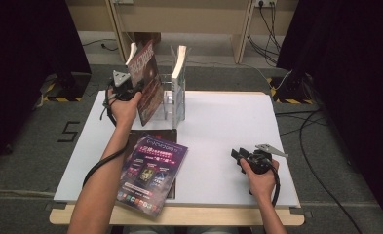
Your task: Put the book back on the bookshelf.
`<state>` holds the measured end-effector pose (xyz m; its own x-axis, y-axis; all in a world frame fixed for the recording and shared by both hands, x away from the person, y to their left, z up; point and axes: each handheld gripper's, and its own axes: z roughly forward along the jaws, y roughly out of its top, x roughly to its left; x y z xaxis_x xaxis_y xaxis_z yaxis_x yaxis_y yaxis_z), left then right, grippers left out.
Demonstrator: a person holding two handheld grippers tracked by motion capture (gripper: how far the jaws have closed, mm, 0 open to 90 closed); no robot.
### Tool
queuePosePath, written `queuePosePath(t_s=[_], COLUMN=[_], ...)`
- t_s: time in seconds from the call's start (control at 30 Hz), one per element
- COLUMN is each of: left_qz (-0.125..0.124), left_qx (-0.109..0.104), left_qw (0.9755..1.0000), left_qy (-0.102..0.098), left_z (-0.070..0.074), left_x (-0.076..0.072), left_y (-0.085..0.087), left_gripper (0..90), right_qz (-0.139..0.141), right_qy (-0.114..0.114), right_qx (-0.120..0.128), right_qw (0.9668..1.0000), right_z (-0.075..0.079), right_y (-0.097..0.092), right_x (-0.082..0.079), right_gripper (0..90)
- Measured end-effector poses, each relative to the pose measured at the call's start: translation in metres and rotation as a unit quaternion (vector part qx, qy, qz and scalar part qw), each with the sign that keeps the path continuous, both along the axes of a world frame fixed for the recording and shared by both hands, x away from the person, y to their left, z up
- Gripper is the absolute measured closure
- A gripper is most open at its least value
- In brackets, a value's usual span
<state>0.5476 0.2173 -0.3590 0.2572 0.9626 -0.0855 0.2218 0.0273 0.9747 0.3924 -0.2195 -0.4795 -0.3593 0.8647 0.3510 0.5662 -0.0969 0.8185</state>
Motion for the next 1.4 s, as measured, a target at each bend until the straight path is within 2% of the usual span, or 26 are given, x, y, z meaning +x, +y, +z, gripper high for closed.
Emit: queuePosePath(t_s=[0.13,0.2,0.43,0.53,0.67,0.87,1.03,1.17,1.23,1.4], left_qz=[0.014,0.017,0.016,0.026,0.03,0.039,0.055,0.051,0.05,0.044], left_qx=[0.011,0.007,0.023,0.018,0.028,0.024,0.021,0.013,0.02,0.009], left_qw=[0.9998,0.9998,0.9996,0.9995,0.9991,0.9988,0.9982,0.9986,0.9985,0.999], left_qy=[-0.006,-0.008,-0.01,-0.003,-0.014,-0.015,-0.008,0.001,-0.002,0.01], left_z=[-0.002,-0.004,-0.01,-0.018,-0.024,-0.032,-0.037,-0.042,-0.044,-0.045], left_x=[0.01,0.013,0.012,0.013,0.01,0.006,0.001,0.001,0.001,0.003], left_y=[-0.007,-0.009,-0.017,-0.016,-0.015,-0.007,0.0,0.006,0.007,0.009], left_gripper=[83.6,83.6,83.5,83.5,83.4,82.9,80.2,77.7,77.0,75.0], right_qz=[0.003,0.005,0.006,0.005,0.006,0.008,0.009,0.011,0.012,0.011], right_qy=[-0.002,-0.003,-0.003,-0.003,-0.004,0.001,0.002,0.002,0.003,0.004], right_qx=[-0.001,-0.003,-0.001,-0.002,-0.004,-0.001,-0.001,-0.003,-0.002,-0.003], right_qw=[1.0,1.0,1.0,1.0,1.0,1.0,1.0,0.9999,0.9999,0.9999], right_z=[0.0,-0.001,-0.001,0.0,-0.001,-0.002,-0.002,-0.003,-0.003,-0.004], right_y=[0.001,0.001,0.001,0.001,0.002,0.004,0.005,0.007,0.007,0.007], right_x=[0.0,0.001,0.001,0.0,0.0,0.0,0.0,0.0,0.0,0.0], right_gripper=[57.9,57.9,58.0,58.0,58.0,58.0,58.0,57.9,57.9,57.9])
